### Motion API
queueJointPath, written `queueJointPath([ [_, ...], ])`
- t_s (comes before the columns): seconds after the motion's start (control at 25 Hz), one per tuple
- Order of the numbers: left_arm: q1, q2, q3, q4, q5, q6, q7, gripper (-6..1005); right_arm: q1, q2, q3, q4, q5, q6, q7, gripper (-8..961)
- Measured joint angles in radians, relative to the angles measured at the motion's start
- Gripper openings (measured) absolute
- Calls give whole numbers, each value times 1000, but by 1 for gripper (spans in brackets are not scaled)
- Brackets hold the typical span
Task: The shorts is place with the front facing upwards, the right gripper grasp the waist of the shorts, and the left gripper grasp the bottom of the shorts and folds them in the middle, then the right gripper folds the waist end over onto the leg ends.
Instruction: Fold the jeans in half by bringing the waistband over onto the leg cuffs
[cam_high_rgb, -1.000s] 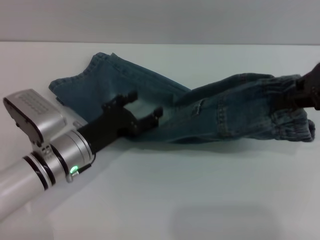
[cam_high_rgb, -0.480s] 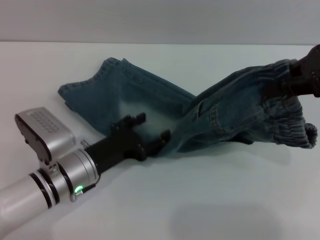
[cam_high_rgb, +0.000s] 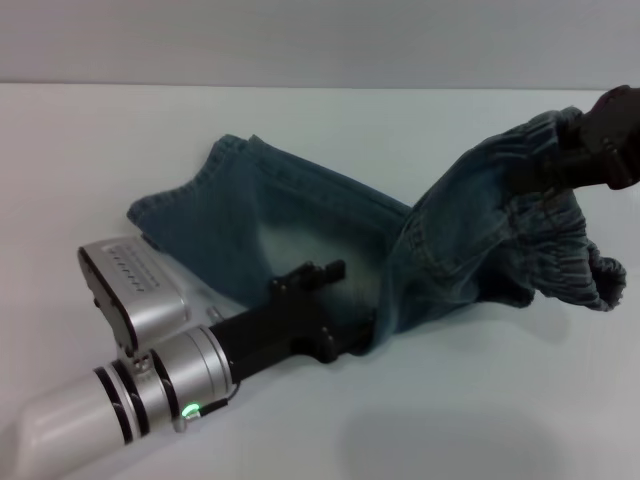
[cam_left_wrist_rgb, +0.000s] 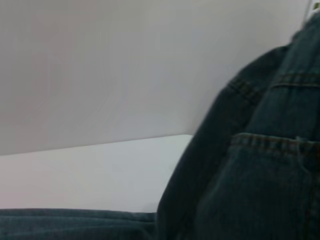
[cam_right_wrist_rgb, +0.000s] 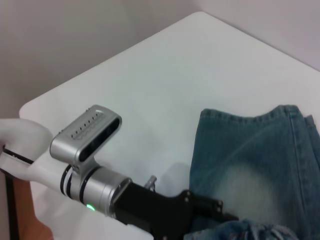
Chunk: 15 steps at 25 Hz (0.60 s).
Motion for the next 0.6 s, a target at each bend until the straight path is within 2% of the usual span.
queueJointPath([
  [0.32, 2, 0, -112, -67, 148, -19, -1, 843, 40, -15, 0, 78, 2, 17, -8, 42],
  [0.6, 17, 0, -261, -144, 307, -91, 0, 843, 69, -24, -8, 172, 2, 41, -46, 43],
])
